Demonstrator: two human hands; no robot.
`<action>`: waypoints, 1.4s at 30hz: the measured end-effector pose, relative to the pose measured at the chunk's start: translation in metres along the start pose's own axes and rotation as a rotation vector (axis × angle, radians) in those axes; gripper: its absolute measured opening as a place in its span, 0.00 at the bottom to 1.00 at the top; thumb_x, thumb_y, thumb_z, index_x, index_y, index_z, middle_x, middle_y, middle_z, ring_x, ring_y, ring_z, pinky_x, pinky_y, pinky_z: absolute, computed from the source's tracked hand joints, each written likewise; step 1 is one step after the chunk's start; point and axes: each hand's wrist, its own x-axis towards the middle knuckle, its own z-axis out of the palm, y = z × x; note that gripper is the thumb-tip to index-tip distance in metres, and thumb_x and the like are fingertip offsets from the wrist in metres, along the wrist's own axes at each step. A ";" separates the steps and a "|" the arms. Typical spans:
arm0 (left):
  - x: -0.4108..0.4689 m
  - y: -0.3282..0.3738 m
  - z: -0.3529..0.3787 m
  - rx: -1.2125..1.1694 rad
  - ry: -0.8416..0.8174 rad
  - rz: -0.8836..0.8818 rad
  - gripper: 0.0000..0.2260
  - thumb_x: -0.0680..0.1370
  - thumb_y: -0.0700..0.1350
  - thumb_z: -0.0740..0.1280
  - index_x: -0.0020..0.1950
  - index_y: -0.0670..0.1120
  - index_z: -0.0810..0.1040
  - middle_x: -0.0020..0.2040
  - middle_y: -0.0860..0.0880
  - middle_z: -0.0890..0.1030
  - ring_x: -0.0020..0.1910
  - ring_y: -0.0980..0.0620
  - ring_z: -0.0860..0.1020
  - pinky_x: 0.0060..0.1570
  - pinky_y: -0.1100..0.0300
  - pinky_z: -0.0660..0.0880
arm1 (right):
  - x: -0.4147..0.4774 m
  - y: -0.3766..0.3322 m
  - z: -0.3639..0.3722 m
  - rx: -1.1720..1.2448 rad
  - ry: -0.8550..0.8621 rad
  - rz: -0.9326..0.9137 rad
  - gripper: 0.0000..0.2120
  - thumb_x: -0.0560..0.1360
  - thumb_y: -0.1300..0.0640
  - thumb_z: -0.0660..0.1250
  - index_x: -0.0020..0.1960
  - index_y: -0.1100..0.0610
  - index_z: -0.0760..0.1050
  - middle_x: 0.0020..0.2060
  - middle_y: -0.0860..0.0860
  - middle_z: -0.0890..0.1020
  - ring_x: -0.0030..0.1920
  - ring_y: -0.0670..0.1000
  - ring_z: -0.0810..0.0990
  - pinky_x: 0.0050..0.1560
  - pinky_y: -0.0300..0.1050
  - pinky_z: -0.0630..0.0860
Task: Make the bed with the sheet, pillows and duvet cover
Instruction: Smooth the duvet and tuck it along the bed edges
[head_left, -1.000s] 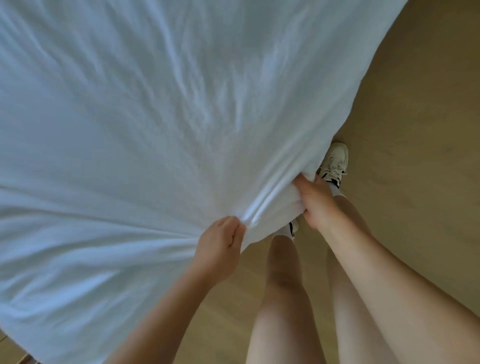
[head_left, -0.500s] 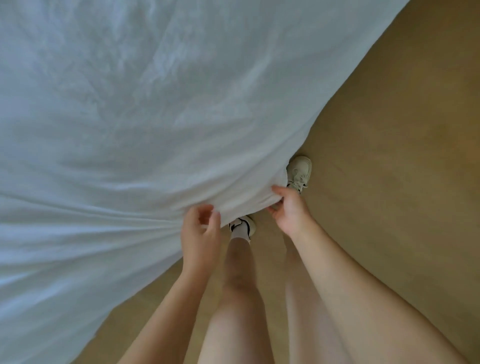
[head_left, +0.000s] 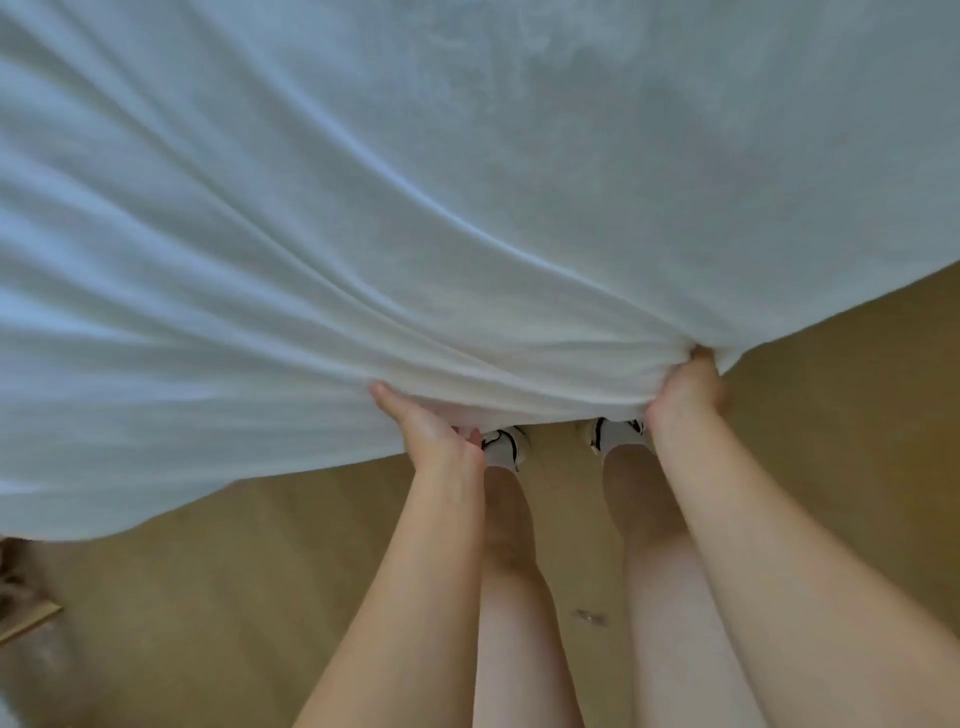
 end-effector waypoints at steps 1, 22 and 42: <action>0.005 0.007 -0.009 -0.018 0.000 0.001 0.32 0.69 0.73 0.61 0.64 0.52 0.72 0.57 0.52 0.76 0.54 0.50 0.76 0.60 0.51 0.73 | -0.001 0.003 0.004 0.033 -0.016 0.008 0.09 0.79 0.49 0.60 0.46 0.53 0.74 0.52 0.50 0.80 0.55 0.53 0.79 0.60 0.51 0.75; 0.120 0.066 -0.171 0.003 0.047 0.094 0.14 0.82 0.48 0.57 0.41 0.46 0.77 0.42 0.47 0.81 0.41 0.47 0.80 0.42 0.56 0.77 | -0.147 0.215 0.052 -0.506 -0.334 0.062 0.29 0.73 0.32 0.58 0.62 0.52 0.71 0.57 0.52 0.78 0.54 0.56 0.78 0.58 0.55 0.74; 0.132 0.193 -0.301 -0.650 -0.016 0.188 0.12 0.77 0.43 0.62 0.38 0.47 0.82 0.37 0.51 0.83 0.37 0.51 0.80 0.35 0.61 0.77 | -0.270 0.317 0.186 -2.134 -0.741 -1.548 0.21 0.73 0.37 0.63 0.47 0.55 0.67 0.42 0.55 0.77 0.48 0.58 0.77 0.41 0.45 0.63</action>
